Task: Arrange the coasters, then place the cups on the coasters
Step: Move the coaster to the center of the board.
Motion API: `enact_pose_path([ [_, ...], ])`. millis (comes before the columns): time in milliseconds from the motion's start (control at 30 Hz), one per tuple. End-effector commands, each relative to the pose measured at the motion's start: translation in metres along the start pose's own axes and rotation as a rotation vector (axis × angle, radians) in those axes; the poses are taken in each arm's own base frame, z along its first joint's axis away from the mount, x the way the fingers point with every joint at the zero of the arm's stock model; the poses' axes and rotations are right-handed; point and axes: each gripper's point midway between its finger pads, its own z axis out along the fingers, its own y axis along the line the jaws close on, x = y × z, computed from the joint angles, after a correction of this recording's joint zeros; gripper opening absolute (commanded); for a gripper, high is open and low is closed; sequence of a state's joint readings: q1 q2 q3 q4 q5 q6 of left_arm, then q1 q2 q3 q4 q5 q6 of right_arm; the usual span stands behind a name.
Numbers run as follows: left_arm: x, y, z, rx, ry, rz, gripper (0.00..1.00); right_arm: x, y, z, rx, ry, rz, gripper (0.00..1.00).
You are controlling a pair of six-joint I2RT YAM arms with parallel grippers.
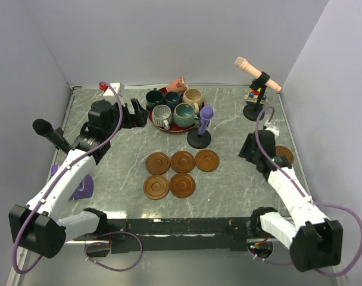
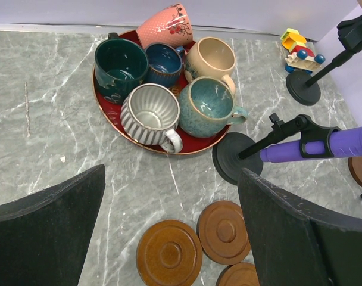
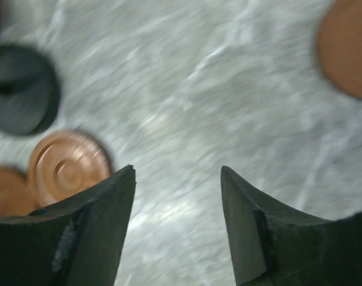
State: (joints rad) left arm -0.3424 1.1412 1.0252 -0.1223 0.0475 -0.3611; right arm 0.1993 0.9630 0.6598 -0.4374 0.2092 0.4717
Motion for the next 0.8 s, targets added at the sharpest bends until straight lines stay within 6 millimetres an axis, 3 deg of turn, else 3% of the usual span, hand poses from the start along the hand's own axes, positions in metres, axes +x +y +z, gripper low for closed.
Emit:
enact_pose_path([
  [0,-0.017,-0.01,-0.007,0.033,-0.057,-0.006,0.97,-0.05,-0.022,0.017,0.053,-0.063,0.014,0.69],
  [200,-0.014,-0.018,-0.005,0.072,-0.038,-0.018,0.97,-0.091,-0.07,0.058,0.212,-0.049,0.103,0.76],
  [300,-0.016,-0.02,-0.006,0.079,-0.034,-0.015,0.97,-0.101,-0.092,0.075,0.307,-0.018,0.074,0.77],
  [467,-0.019,-0.018,-0.01,0.067,-0.053,-0.008,0.97,-0.103,-0.134,0.094,0.426,0.031,0.081,0.78],
  [600,-0.018,-0.016,-0.009,0.061,-0.049,-0.007,0.97,-0.092,-0.158,0.107,0.458,0.077,0.109,0.79],
  [767,-0.019,-0.013,-0.009,0.039,-0.061,0.003,0.97,-0.083,-0.154,0.121,0.392,0.108,0.127,0.79],
])
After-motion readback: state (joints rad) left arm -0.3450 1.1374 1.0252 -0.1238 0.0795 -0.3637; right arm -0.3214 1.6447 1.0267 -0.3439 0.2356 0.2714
